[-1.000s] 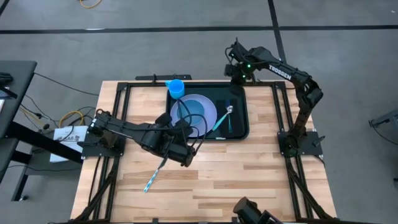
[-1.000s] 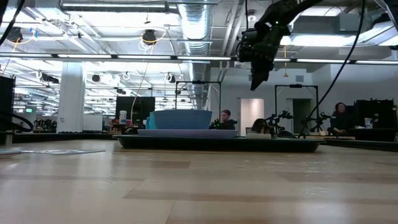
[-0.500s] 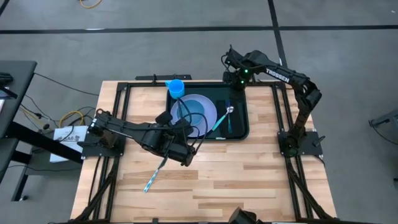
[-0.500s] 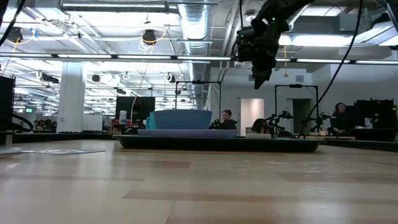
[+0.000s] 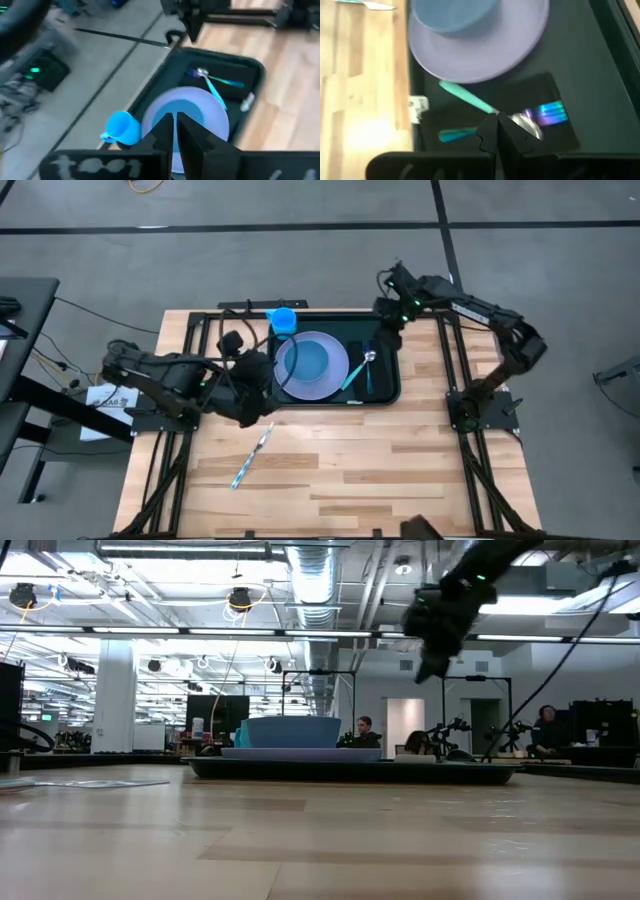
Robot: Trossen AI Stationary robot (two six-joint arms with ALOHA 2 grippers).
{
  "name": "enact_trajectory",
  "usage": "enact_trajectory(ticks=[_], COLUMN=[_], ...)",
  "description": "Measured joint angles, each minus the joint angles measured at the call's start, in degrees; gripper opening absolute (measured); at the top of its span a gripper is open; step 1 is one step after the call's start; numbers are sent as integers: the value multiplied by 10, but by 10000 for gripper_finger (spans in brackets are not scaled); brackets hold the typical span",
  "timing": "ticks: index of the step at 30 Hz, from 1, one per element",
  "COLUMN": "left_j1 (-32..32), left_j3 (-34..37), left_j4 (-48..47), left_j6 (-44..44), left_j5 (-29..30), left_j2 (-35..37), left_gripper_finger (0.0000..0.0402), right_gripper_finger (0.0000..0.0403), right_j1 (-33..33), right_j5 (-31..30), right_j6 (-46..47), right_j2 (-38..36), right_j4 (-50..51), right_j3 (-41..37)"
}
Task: Set up tray
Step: Put the blue spoon on the black napkin to the left of the blue fork on the black tray
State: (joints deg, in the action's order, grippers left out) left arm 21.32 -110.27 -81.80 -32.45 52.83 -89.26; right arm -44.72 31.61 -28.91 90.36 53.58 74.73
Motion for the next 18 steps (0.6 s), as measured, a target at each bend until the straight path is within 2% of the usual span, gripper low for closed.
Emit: enact_trajectory(ticks=[5,8,12,14,18], left_j1=[-3,-5,-13,-19,-29], left_j3=[186,305,439,492,572], left_j4=[152,268,422,498,608], left_j6=[74,103,134,142,147], left_j5=[-115,-162,-168,-166,-165], left_j2=[83,144,220,252,295], left_gripper_finger=[13,13,13,13,13], right_gripper_finger=[0,0,0,0,0], right_j1=[-14,1,40,56,75], right_j5=[-3,-38,-104,-117,-139], right_j6=[17,10,46,49,45], right_j2=[-96,-146,-167,-165,-123], right_j4=[-94,-148,-157,-157,-142], right_j3=[-161,-212,-224,-224,-224])
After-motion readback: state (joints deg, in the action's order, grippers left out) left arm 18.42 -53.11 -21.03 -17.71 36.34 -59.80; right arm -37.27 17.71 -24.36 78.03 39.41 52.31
